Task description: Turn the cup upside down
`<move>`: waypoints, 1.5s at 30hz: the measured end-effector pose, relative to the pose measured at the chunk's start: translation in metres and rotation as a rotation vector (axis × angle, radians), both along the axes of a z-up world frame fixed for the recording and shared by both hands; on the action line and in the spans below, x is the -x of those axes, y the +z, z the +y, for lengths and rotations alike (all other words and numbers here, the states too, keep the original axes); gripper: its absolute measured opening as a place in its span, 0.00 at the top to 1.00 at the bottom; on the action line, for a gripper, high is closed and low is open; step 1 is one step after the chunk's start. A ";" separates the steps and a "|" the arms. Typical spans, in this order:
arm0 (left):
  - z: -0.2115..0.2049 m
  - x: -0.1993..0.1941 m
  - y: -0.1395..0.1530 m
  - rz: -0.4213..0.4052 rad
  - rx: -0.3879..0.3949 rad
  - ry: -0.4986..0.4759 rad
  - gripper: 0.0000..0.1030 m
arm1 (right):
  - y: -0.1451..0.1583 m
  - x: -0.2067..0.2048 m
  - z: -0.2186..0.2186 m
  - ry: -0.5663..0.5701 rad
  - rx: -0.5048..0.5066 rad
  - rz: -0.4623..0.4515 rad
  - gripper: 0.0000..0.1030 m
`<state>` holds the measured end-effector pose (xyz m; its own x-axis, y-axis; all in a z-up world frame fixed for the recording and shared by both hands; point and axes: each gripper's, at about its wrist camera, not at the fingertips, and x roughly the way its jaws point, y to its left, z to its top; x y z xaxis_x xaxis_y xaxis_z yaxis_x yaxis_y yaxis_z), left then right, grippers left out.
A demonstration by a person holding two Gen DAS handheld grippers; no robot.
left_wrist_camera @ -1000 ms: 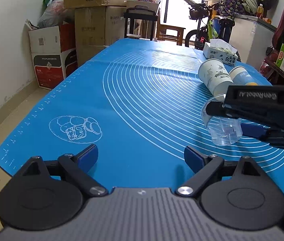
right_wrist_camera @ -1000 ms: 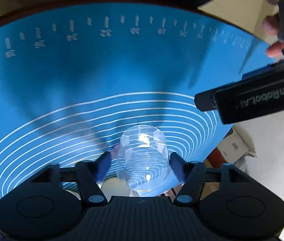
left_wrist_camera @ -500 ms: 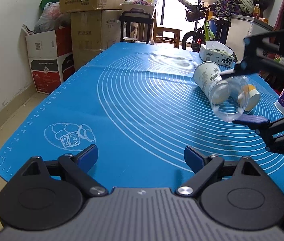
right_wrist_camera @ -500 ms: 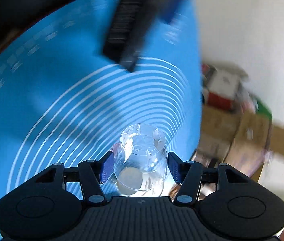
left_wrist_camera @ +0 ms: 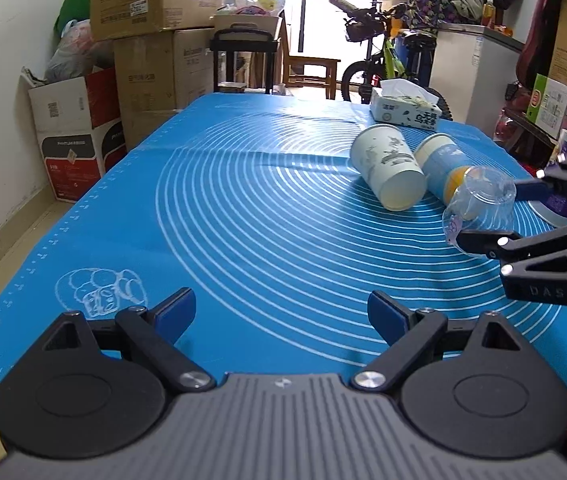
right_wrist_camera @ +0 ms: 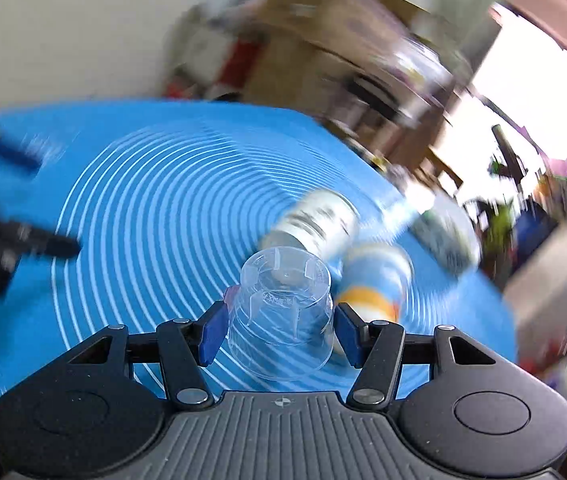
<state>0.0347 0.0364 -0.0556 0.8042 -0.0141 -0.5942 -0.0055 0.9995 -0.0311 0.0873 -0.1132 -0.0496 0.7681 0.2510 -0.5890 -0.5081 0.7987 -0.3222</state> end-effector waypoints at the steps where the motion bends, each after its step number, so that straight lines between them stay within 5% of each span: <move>1: -0.002 0.000 0.000 -0.002 -0.002 -0.002 0.11 | 0.000 -0.003 -0.007 -0.035 -0.044 0.012 0.47; 8: -0.011 -0.005 0.004 -0.009 -0.012 -0.002 0.11 | -0.020 0.000 -0.055 -0.255 -0.287 0.084 0.47; 18: -0.017 -0.006 0.006 -0.005 -0.024 -0.002 0.11 | -0.039 0.000 -0.057 -0.321 -0.299 0.064 0.45; 27: -0.021 0.001 0.013 -0.008 -0.007 0.007 0.11 | -0.025 0.016 -0.072 -0.341 -0.375 0.060 0.19; 29: -0.022 0.004 0.016 -0.010 -0.002 0.013 0.11 | -0.016 0.027 -0.073 -0.337 -0.368 0.039 0.00; 45: -0.043 0.044 0.028 -0.035 -0.020 0.001 0.11 | 0.025 0.125 -0.089 -0.351 -0.408 -0.028 0.00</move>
<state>-0.0091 -0.0062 -0.0275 0.8243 -0.0021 -0.5661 -0.0055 0.9999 -0.0117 -0.0374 -0.2026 -0.0242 0.8610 0.1808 -0.4754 -0.1842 0.9821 0.0399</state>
